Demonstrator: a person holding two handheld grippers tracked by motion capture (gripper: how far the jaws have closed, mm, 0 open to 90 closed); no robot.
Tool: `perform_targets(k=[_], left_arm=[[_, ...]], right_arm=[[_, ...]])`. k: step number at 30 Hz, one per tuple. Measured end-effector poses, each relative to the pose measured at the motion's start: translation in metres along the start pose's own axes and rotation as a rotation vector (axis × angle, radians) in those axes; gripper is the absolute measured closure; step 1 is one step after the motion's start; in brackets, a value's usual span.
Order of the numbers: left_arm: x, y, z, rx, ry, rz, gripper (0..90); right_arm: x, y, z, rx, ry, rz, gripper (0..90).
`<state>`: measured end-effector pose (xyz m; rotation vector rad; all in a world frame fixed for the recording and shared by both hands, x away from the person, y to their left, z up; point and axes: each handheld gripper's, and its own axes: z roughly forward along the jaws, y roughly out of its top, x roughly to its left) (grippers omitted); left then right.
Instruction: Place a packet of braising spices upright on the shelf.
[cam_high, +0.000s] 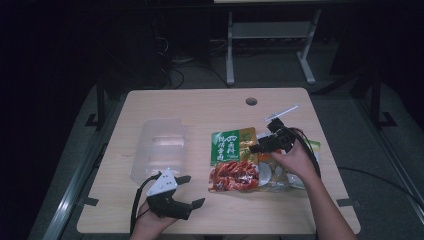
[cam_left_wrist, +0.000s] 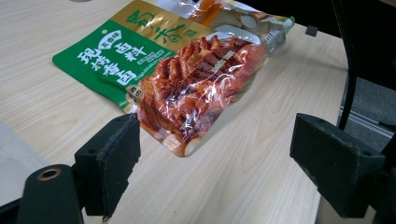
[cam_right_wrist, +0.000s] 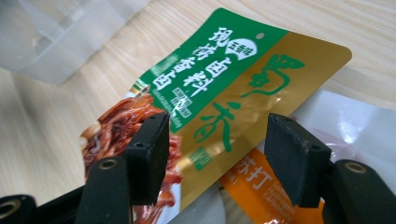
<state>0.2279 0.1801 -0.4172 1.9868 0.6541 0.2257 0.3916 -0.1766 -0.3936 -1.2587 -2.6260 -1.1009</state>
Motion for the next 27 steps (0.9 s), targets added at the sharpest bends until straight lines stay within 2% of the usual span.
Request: perform_targets(k=[5,6,9,15,19,20,27], left_arm=[[0.000,0.000,0.000,-0.004,-0.001,-0.001,16.0],[0.000,0.000,0.000,-0.002,-0.001,0.003,16.0],[-0.002,0.000,0.001,-0.002,-0.006,0.003,16.0],[0.001,0.001,0.002,0.005,-0.005,-0.001,16.1],[0.003,0.001,0.002,0.001,-0.007,-0.010,16.0],[0.003,0.001,0.002,0.002,-0.008,-0.010,16.1],[0.003,0.001,0.004,0.009,-0.005,-0.007,16.1]], right_arm=[[-0.006,0.006,0.004,0.021,-0.012,0.027,39.9],[-0.011,0.007,0.006,0.017,-0.014,0.052,40.5],[-0.016,0.006,0.012,0.038,-0.018,0.076,40.7],[-0.020,0.005,0.020,0.052,-0.021,0.087,42.9],[-0.022,0.006,0.027,0.066,-0.032,0.095,45.3],[-0.022,0.006,0.030,0.084,-0.045,0.104,46.4],[-0.025,0.007,0.038,0.087,-0.043,0.120,48.9]])
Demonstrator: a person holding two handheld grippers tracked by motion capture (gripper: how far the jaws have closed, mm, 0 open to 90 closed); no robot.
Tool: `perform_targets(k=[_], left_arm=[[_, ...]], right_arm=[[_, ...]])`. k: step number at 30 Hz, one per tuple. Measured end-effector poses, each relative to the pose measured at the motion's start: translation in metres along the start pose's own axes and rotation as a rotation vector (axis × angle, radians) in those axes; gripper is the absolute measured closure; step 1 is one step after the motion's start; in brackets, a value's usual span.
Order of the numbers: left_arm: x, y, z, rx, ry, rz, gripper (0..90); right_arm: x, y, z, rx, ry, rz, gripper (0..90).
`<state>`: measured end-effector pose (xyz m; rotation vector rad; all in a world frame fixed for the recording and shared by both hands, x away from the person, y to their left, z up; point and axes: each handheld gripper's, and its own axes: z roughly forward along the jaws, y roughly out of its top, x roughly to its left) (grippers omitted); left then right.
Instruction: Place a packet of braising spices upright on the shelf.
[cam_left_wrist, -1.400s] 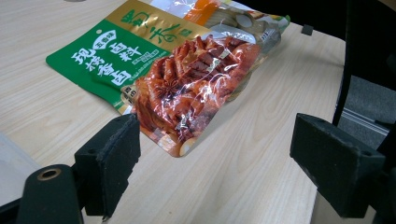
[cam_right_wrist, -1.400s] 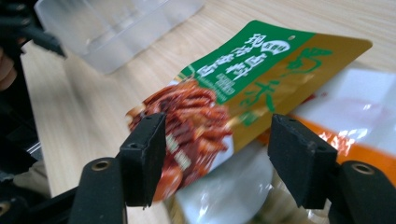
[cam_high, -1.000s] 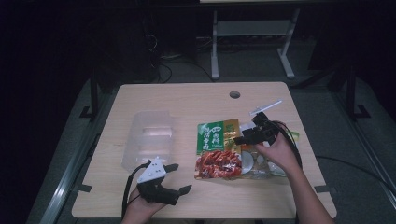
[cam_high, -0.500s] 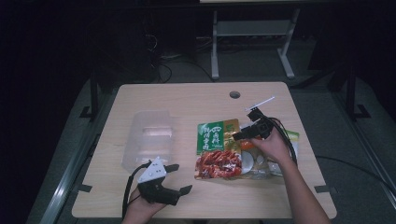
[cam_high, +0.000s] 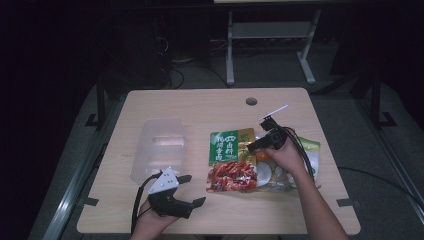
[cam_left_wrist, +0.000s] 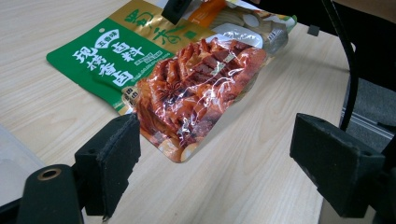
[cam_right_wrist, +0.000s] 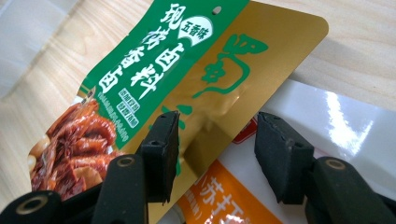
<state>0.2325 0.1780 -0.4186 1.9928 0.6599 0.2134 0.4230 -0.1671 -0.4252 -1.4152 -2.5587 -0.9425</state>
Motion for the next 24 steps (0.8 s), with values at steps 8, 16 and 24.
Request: perform_targets(k=[8,16,24], left_arm=[[-0.001,0.001,0.004,0.010,-0.008,0.001,16.1],[0.003,0.002,0.002,-0.007,-0.023,-0.018,16.1],[0.006,0.005,0.005,-0.011,-0.025,-0.046,16.2]], right_arm=[[-0.003,0.002,0.007,0.002,0.018,0.047,53.4],[-0.005,0.001,0.010,0.024,0.087,0.088,87.5],[0.015,-0.001,-0.008,-0.034,0.096,0.004,89.8]])
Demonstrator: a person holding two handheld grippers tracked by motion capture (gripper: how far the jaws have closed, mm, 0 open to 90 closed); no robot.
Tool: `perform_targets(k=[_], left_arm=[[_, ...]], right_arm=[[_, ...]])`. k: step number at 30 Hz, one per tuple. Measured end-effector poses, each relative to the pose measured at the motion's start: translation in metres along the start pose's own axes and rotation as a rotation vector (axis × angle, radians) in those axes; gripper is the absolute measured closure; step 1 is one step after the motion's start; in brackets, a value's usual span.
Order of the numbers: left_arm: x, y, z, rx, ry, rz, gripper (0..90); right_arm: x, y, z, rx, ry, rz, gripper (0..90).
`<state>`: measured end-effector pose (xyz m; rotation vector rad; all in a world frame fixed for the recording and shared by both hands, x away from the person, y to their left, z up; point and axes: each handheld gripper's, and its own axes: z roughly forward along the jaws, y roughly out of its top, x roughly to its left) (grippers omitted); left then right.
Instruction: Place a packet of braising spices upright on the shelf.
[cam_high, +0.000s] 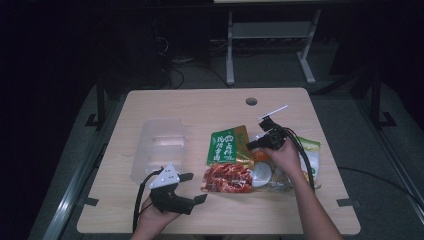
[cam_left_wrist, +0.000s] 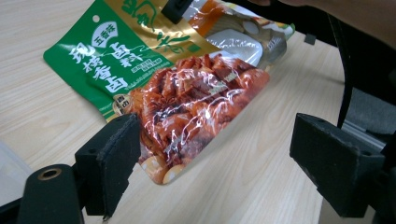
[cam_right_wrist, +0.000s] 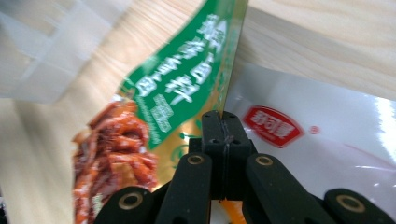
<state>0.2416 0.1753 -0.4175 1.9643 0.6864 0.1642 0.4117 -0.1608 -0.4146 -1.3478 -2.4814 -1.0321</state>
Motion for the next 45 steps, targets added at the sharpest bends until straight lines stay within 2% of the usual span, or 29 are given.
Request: perform_targets(k=[2,3,5,9,12,14,16,20,23,24,26,28,29,32,33,34,35,36,39,40,42,44,45], left_arm=[[0.000,0.001,0.000,0.000,0.001,0.004,16.2],[-0.001,0.002,0.001,-0.005,0.002,0.004,16.3],[-0.002,0.005,0.003,-0.005,-0.004,0.004,16.3],[-0.004,0.012,0.011,0.005,-0.009,0.009,16.3],[-0.004,0.018,0.019,0.016,-0.014,0.008,16.3],[-0.003,0.023,0.026,0.014,-0.020,-0.002,16.5],[-0.001,0.029,0.034,0.026,-0.008,-0.001,16.4],[0.011,0.039,0.054,0.046,-0.012,-0.073,16.4],[0.022,0.043,0.069,0.085,0.020,-0.109,16.5],[0.025,0.043,0.073,0.089,0.023,-0.125,16.5],[0.031,0.045,0.080,0.100,0.055,-0.148,16.5],[0.038,0.046,0.088,0.138,0.075,-0.172,16.5],[0.041,0.047,0.092,0.145,0.048,-0.202,16.5],[0.049,0.048,0.100,0.144,0.034,-0.249,16.8],[0.057,0.048,0.104,0.127,-0.005,-0.313,18.3],[0.057,0.048,0.104,0.127,-0.005,-0.313,20.9],[0.061,0.048,0.105,0.114,-0.034,-0.342,20.9],[0.065,0.048,0.107,0.104,-0.047,-0.373,25.9],[0.068,0.049,0.108,0.111,-0.060,-0.363,35.6],[0.070,0.049,0.109,0.108,-0.077,-0.371,39.3],[0.076,0.047,0.111,0.093,-0.138,-0.417,49.2],[0.076,0.047,0.111,0.086,-0.137,-0.422,56.1],[0.076,0.047,0.111,0.086,-0.139,-0.421,56.1]], right_arm=[[0.003,-0.002,-0.003,-0.013,0.003,-0.005,89.9],[0.009,-0.007,-0.008,-0.053,-0.002,-0.031,89.9],[0.013,-0.013,-0.013,-0.090,0.003,-0.038,89.9],[0.016,-0.024,-0.023,-0.121,0.020,-0.044,90.0],[0.018,-0.025,-0.029,-0.137,0.028,-0.054,90.0],[0.022,-0.027,-0.039,-0.167,0.041,-0.071,90.0],[0.024,-0.027,-0.042,-0.175,0.040,-0.078,90.0],[0.030,-0.028,-0.054,-0.211,0.054,-0.103,90.0],[0.035,-0.027,-0.065,-0.242,0.060,-0.135,90.0],[0.035,-0.027,-0.065,-0.242,0.060,-0.135,90.0],[0.038,-0.026,-0.071,-0.257,0.062,-0.156,90.0],[0.040,-0.026,-0.075,-0.266,0.067,-0.167,90.0],[0.042,-0.026,-0.077,-0.278,0.076,-0.184,90.0],[0.042,-0.026,-0.078,-0.277,0.082,-0.196,90.0],[0.043,-0.026,-0.077,-0.276,0.084,-0.207,90.0],[0.043,-0.026,-0.077,-0.276,0.084,-0.207,90.0],[0.043,-0.026,-0.077,-0.275,0.086,-0.210,90.0],[0.043,-0.026,-0.078,-0.270,0.088,-0.218,90.0],[0.043,-0.025,-0.080,-0.272,0.094,-0.225,90.0],[0.043,-0.025,-0.081,-0.275,0.095,-0.229,90.0],[0.044,-0.025,-0.081,-0.273,0.089,-0.231,90.0],[0.044,-0.025,-0.080,-0.268,0.081,-0.230,90.0],[0.044,-0.025,-0.080,-0.268,0.081,-0.230,90.0]])
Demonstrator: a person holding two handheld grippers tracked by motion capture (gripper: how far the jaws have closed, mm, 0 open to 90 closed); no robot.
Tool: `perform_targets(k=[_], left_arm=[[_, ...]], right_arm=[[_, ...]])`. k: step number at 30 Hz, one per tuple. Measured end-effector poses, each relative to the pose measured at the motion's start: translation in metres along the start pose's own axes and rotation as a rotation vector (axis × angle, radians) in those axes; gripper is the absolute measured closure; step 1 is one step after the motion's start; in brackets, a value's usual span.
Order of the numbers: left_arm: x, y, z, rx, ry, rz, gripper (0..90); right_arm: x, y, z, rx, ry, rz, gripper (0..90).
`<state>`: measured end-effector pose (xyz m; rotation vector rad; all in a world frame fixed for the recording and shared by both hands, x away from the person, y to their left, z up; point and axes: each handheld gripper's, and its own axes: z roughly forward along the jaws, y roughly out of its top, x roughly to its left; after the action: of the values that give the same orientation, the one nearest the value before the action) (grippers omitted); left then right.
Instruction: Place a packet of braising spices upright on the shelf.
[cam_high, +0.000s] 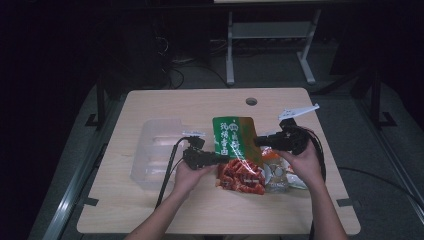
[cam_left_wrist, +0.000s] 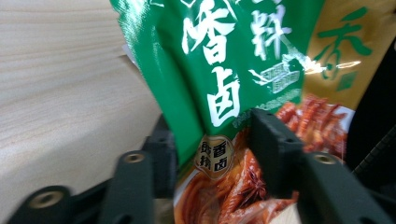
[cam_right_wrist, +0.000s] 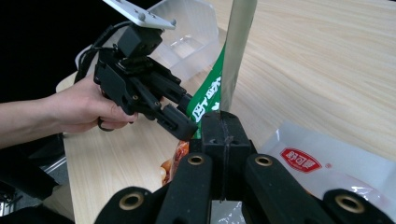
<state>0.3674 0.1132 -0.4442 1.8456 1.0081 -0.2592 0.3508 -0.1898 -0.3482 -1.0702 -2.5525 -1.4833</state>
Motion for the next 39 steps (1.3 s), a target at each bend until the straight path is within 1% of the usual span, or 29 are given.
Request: perform_targets(k=[1,2,3,4,5,7,8,9,10,12,13,14,16,17,18,19,20,21,22,24,26,27,29,30,31,35,37,38,39], left_arm=[[0.000,0.000,-0.001,-0.003,0.004,0.010,60.3],[-0.001,0.000,-0.001,-0.010,0.004,0.023,68.9],[-0.001,-0.001,-0.002,-0.014,0.005,0.036,68.9],[-0.002,-0.001,-0.002,-0.025,0.003,0.039,75.8],[-0.003,-0.001,-0.002,-0.032,0.005,0.046,79.0],[-0.007,-0.002,-0.002,-0.039,0.017,0.073,82.0],[-0.007,-0.002,-0.002,-0.039,0.017,0.073,83.1],[-0.008,-0.002,-0.003,-0.044,0.023,0.076,83.1],[-0.011,-0.002,-0.004,-0.053,0.042,0.094,84.2],[-0.013,-0.002,-0.006,-0.065,0.062,0.111,84.8],[-0.013,-0.002,-0.006,-0.065,0.062,0.111,85.2],[-0.014,-0.002,-0.006,-0.065,0.071,0.121,85.4],[-0.016,-0.003,-0.007,-0.064,0.085,0.129,85.6],[-0.016,-0.003,-0.007,-0.068,0.089,0.130,85.8],[-0.016,-0.003,-0.008,-0.068,0.095,0.136,86.3],[-0.017,-0.004,-0.008,-0.072,0.099,0.144,86.6],[-0.017,-0.005,-0.009,-0.075,0.096,0.140,86.7],[-0.017,-0.005,-0.009,-0.075,0.096,0.140,86.8],[-0.019,-0.006,-0.009,-0.068,0.104,0.151,86.9],[-0.019,-0.006,-0.009,-0.067,0.107,0.156,87.1],[-0.020,-0.007,-0.010,-0.073,0.103,0.159,87.2],[-0.020,-0.007,-0.010,-0.073,0.103,0.159,87.2],[-0.022,-0.007,-0.010,-0.072,0.106,0.170,87.2],[-0.024,-0.008,-0.010,-0.070,0.108,0.180,87.2],[-0.024,-0.008,-0.010,-0.068,0.107,0.182,87.1],[-0.026,-0.010,-0.011,-0.053,0.120,0.196,86.2],[-0.025,-0.011,-0.013,-0.050,0.123,0.195,84.5],[-0.026,-0.012,-0.014,-0.052,0.125,0.199,83.3],[-0.027,-0.013,-0.015,-0.061,0.129,0.203,83.3]], right_arm=[[-0.001,-0.001,0.000,0.000,0.002,0.000,90.0],[-0.002,-0.002,0.001,0.000,-0.004,0.006,90.0],[-0.002,-0.002,0.001,0.000,-0.004,0.006,90.0],[-0.005,-0.003,0.000,-0.003,-0.001,0.013,90.0],[-0.005,-0.003,0.000,-0.003,-0.004,0.015,90.0],[-0.008,-0.005,-0.002,-0.006,-0.005,0.029,90.0],[-0.010,-0.006,-0.002,-0.008,-0.006,0.039,90.0],[-0.010,-0.006,-0.002,-0.008,-0.006,0.039,90.0],[-0.013,-0.007,-0.003,-0.007,-0.014,0.045,90.0],[-0.014,-0.008,-0.004,-0.009,-0.018,0.053,90.0],[-0.016,-0.009,-0.004,-0.007,-0.019,0.056,89.9],[-0.016,-0.009,-0.004,-0.005,-0.016,0.059,89.8],[-0.017,-0.010,-0.003,-0.003,-0.015,0.065,89.6],[-0.017,-0.010,-0.002,0.006,-0.025,0.068,89.5],[-0.019,-0.011,-0.001,0.013,-0.022,0.066,89.0],[-0.020,-0.011,0.000,0.022,-0.024,0.067,86.8],[-0.020,-0.012,0.002,0.035,-0.025,0.074,84.9],[-0.020,-0.012,0.002,0.035,-0.025,0.074,84.9],[-0.022,-0.016,0.008,0.051,-0.009,0.085,84.4],[-0.025,-0.019,0.015,0.069,0.002,0.097,82.9],[-0.027,-0.022,0.022,0.089,0.026,0.107,81.9],[-0.027,-0.022,0.022,0.089,0.026,0.107,81.9],[-0.028,-0.023,0.034,0.112,0.055,0.117,79.8],[-0.027,-0.023,0.037,0.119,0.058,0.118,79.4],[-0.025,-0.023,0.039,0.124,0.059,0.117,79.9],[-0.022,-0.023,0.044,0.146,0.071,0.098,87.8],[-0.020,-0.023,0.045,0.153,0.073,0.100,88.3],[-0.019,-0.022,0.045,0.156,0.079,0.088,88.6],[-0.019,-0.022,0.045,0.156,0.079,0.088,88.6]])
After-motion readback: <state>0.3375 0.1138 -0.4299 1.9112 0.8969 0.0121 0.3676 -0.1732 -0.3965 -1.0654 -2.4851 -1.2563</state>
